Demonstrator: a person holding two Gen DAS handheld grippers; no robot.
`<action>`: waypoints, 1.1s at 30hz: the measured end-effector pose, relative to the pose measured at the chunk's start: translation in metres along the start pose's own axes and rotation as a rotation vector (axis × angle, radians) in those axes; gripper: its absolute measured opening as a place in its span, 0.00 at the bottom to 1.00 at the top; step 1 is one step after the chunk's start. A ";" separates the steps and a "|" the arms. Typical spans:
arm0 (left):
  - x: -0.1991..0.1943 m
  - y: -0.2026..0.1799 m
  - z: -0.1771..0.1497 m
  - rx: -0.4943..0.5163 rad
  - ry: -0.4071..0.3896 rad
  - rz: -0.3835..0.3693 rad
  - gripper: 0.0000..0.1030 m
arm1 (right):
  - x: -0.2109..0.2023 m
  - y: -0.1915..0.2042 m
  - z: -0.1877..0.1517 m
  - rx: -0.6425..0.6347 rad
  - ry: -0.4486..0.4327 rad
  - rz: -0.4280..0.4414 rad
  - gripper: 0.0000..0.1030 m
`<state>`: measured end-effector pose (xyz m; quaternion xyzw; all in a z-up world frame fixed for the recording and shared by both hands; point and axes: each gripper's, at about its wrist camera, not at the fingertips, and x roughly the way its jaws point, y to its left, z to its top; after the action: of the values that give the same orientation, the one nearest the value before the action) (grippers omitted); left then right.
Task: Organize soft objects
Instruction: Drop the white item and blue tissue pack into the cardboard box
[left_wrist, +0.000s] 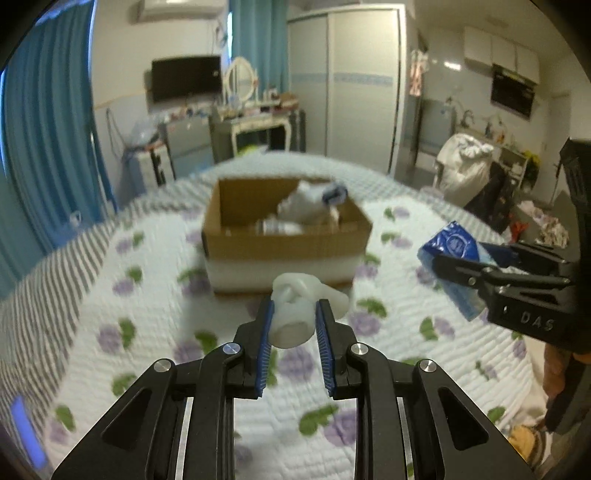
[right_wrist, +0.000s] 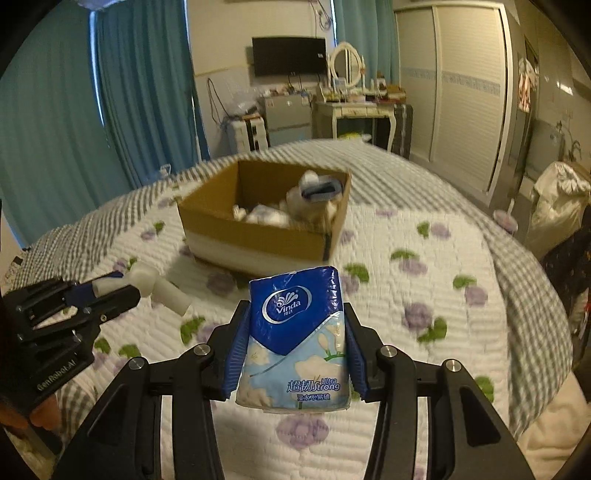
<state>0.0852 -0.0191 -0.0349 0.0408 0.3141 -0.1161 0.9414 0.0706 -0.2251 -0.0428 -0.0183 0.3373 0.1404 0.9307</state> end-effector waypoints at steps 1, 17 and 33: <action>-0.002 0.002 0.009 0.004 -0.018 0.002 0.21 | -0.002 0.001 0.010 -0.006 -0.023 0.002 0.45; 0.101 0.038 0.106 0.045 -0.079 0.039 0.22 | 0.095 -0.010 0.135 0.031 -0.111 0.057 0.45; 0.181 0.046 0.103 0.035 0.010 0.079 0.42 | 0.179 -0.033 0.150 0.117 -0.077 0.020 0.69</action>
<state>0.2969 -0.0252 -0.0611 0.0701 0.3148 -0.0840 0.9428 0.3037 -0.1928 -0.0424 0.0447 0.3092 0.1303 0.9410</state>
